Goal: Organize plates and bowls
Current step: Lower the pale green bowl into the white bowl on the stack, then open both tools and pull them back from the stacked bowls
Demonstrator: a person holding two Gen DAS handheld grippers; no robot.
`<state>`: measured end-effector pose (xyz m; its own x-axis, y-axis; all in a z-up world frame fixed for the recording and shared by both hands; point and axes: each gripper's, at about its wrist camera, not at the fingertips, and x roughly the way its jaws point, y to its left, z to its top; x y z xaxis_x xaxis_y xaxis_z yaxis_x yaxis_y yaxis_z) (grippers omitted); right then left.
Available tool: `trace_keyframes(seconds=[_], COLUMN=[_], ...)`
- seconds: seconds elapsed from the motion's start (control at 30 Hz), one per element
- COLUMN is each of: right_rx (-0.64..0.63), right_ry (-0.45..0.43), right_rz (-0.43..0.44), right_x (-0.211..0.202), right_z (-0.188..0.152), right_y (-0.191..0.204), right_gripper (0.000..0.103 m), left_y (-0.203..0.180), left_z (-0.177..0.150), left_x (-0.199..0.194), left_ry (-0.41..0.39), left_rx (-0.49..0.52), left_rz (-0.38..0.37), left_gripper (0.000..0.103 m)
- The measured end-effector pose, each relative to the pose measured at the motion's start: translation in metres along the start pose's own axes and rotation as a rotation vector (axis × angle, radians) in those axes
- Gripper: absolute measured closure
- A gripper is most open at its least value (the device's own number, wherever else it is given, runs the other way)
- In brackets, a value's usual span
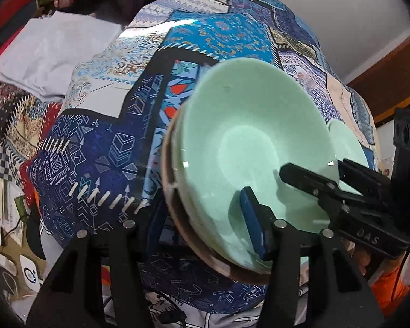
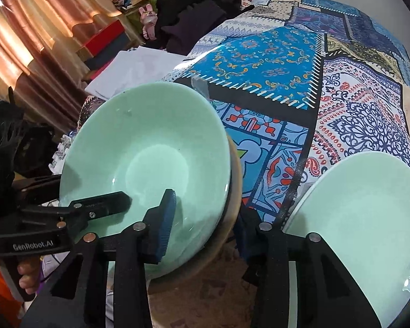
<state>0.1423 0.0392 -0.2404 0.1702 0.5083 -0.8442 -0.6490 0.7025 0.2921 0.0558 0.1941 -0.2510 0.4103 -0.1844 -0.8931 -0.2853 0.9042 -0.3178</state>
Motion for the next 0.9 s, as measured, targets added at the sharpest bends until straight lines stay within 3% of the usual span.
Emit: trace_keyframes(seconds=[0.07,0.57,0.9], right_rx=[-0.006,0.041,0.063], right_ry=[-0.003,-0.007,-0.093], right_rz=[-0.005,0.005,0.009], right_x=[0.0,-0.004,-0.036], right_z=[0.0,0.002,0.007], right_y=[0.001,-0.002,-0.005], right_gripper=[0.069,0.072,0.072], left_y=[-0.006,-0.012,-0.023], left_z=[0.0,0.006,0.008], left_x=[-0.001,-0.009,-0.025], left_ry=[-0.006,-0.046,-0.092], left_rx=[0.023,-0.004,0.025], left_rz=[0.008,0.073,0.08], left_gripper=[0.058,0.061,0.061])
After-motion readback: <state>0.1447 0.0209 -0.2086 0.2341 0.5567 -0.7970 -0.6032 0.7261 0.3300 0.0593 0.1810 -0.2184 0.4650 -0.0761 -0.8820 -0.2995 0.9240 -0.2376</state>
